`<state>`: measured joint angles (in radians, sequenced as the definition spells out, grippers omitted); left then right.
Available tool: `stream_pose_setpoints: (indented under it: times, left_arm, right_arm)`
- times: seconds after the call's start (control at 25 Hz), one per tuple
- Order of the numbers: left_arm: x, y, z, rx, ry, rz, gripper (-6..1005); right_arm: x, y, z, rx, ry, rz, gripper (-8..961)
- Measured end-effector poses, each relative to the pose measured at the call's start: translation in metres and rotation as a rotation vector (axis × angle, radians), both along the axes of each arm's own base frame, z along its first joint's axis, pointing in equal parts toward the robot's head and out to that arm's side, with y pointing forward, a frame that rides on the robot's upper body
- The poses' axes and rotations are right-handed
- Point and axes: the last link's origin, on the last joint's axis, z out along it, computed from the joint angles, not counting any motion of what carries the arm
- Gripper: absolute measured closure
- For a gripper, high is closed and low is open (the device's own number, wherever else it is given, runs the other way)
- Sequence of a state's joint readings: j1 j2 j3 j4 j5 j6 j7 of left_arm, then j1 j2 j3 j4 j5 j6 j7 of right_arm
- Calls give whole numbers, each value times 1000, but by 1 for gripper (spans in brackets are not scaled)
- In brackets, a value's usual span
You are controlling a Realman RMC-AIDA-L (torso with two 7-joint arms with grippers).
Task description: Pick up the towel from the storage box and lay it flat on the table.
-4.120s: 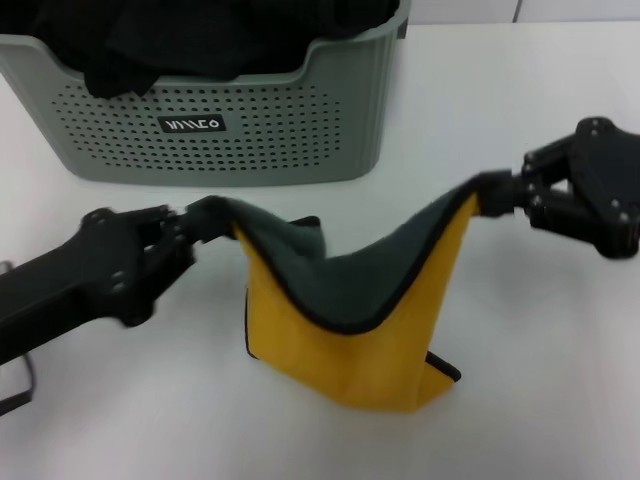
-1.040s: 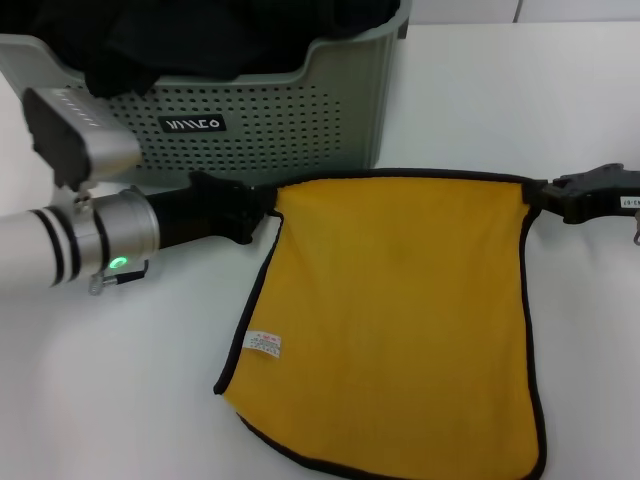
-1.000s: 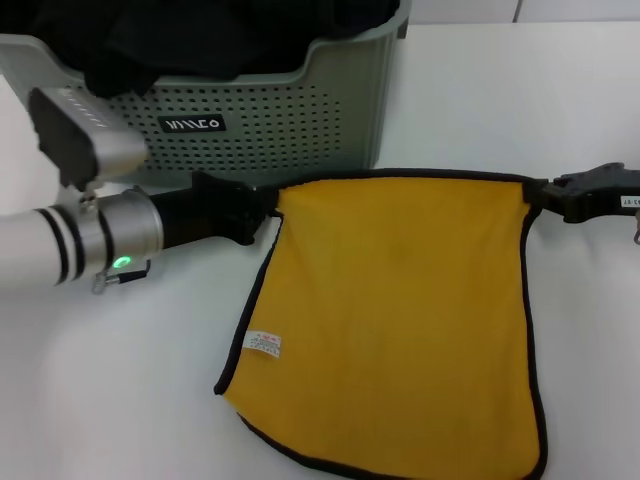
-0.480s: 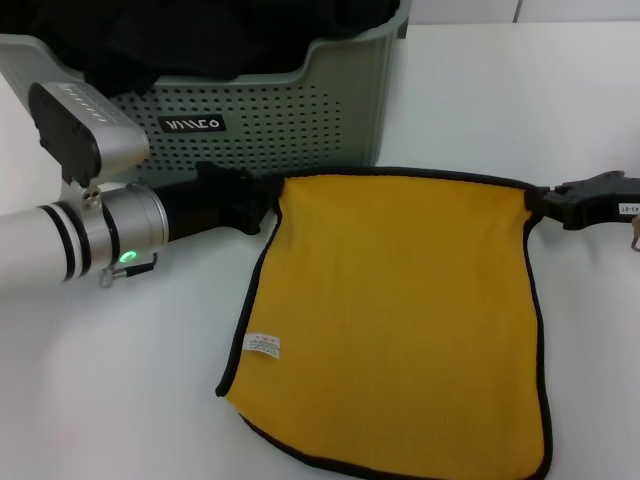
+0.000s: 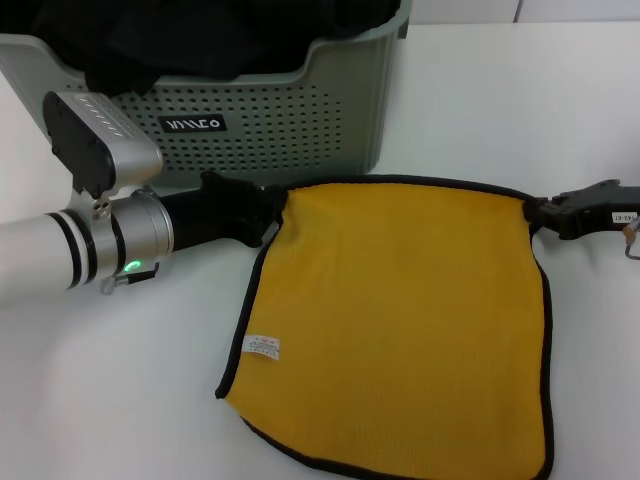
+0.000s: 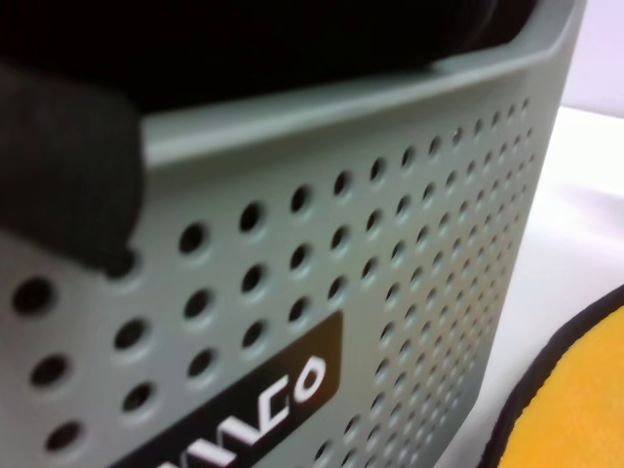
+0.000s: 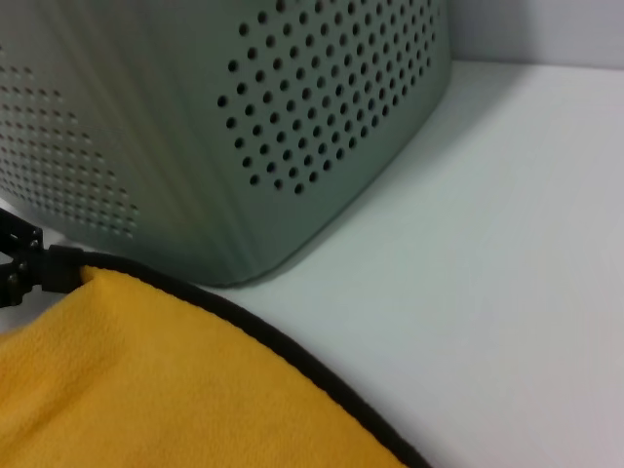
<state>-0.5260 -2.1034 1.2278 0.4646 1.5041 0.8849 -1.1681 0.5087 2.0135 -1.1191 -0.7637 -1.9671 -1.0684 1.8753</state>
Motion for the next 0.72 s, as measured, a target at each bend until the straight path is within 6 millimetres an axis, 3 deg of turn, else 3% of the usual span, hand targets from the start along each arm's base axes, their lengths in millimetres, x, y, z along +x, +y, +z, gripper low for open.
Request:
stream_pose_setpoints:
  times: [0.24,0.44,0.72]
  left_arm:
    - [-5,-3,2,9,-24,36,945]
    - [-10,-13,4,12,-73,57,877]
    - [-9,-33,23,27,-195,13,625]
  right_arm:
    - [2,-3,2,18,6,-10,879]
    - [4,-7,9,38,11,-11,726]
    - [5,-23,32,106,30,21,541]
